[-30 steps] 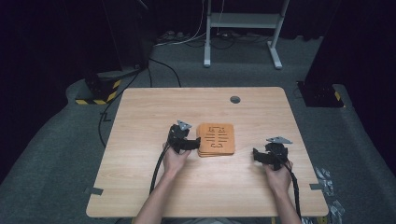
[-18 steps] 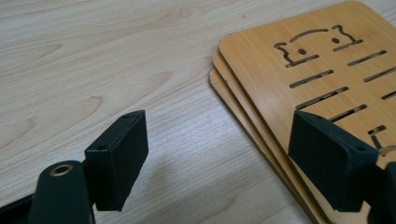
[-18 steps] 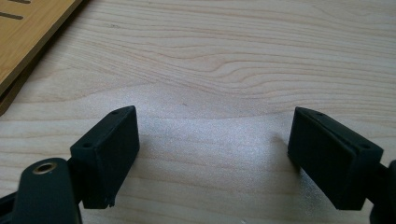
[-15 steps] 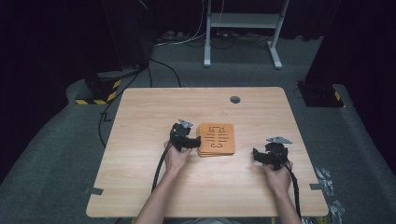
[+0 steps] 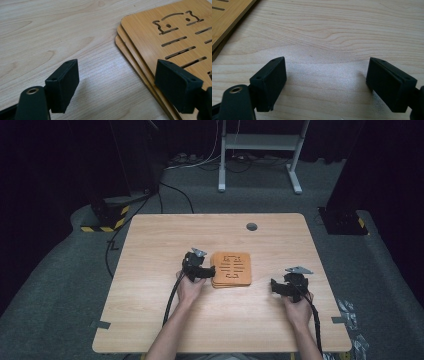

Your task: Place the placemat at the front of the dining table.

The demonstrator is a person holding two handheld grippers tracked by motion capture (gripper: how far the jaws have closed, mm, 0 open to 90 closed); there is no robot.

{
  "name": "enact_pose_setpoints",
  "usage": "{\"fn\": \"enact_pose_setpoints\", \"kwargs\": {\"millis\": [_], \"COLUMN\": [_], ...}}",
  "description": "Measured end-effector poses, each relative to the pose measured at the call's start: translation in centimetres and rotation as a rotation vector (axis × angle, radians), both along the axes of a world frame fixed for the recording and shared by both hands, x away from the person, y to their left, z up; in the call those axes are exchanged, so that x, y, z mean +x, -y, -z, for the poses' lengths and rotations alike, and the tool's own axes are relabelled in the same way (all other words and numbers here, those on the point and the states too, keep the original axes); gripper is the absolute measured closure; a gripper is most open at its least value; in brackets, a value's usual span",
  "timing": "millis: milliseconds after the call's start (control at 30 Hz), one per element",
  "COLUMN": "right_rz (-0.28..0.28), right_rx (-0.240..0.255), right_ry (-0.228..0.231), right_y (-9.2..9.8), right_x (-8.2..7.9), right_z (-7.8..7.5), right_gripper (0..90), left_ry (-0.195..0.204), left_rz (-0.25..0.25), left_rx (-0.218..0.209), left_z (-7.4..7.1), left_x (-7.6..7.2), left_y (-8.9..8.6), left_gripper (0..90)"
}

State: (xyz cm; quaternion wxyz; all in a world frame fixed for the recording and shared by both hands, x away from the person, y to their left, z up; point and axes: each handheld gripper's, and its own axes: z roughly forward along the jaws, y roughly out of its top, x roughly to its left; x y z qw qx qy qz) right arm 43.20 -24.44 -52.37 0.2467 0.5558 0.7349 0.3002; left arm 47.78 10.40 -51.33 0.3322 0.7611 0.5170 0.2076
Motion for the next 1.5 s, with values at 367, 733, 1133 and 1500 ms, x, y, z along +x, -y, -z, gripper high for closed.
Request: {"fn": "enact_pose_setpoints", "kwargs": {"millis": [367, 733, 1133, 1500], "right_rz": [0.0, 0.0, -0.004, 0.004], "right_rx": [0.0, 0.0, 0.001, 0.009], "right_ry": [0.0, 0.0, 0.001, 0.002], "right_y": [0.0, 0.0, 0.0, -0.1], "right_x": [0.0, 0.0, 0.0, 0.0], "right_z": [0.0, 0.0, 0.0, 0.0], "right_gripper": [16.1, 16.1, 17.0, 16.9], "left_ry": [0.002, 0.008, 0.008, 0.018], "left_rz": [0.012, 0.032, 0.049, 0.041], "left_rx": [0.003, 0.005, -0.005, -0.053], "left_z": [0.0, -0.1, -0.1, -0.6], "left_x": [0.1, 0.2, 0.1, -0.6], "left_y": [0.6, 1.6, 1.9, 0.1], "left_gripper": [19.4, 19.1, 18.1, 17.6]}}
